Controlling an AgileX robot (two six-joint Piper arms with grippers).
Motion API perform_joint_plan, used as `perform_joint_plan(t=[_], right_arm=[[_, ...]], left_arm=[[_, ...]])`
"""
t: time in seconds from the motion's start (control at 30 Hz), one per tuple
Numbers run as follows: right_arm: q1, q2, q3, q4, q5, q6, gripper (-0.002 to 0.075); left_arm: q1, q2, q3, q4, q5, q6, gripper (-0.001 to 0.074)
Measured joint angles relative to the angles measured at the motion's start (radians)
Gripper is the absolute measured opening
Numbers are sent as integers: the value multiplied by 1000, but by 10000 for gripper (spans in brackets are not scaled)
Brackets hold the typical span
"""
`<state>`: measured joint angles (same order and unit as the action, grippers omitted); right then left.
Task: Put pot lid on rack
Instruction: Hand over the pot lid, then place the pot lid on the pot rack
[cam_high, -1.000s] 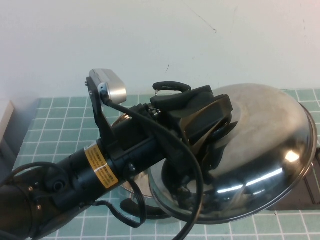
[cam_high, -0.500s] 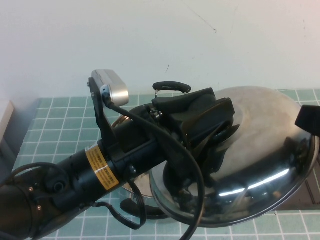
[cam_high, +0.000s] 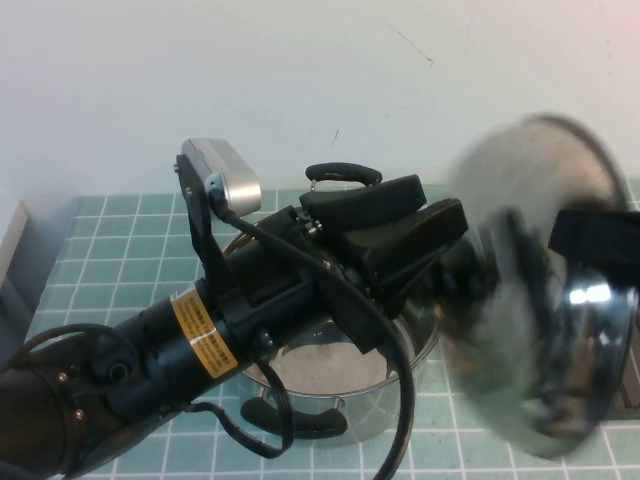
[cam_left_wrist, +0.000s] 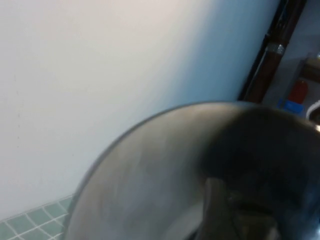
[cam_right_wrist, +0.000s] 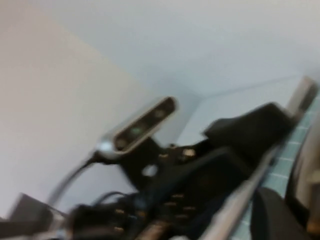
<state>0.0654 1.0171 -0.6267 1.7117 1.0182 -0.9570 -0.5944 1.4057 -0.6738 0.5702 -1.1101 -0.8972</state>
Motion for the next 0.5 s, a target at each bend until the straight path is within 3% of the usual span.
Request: perform_joint_plan(t=[0.13,0.3,0.4,0.5], right_arm=[[6,3,-11,-45,-41,-94,24],[6,-42,-99,-57,-42,-187,21],[6,-72,-182,-146,-68,-178,20],[6,-90,-234,-296,-114,-109,20]], left_arm=[[12,-5,0,12,-30,0,456],[111,-39,0,90,-34,-7,459],[196,-87,0,175,-23,-40,379],[286,-164,0,307,46,-88,172]])
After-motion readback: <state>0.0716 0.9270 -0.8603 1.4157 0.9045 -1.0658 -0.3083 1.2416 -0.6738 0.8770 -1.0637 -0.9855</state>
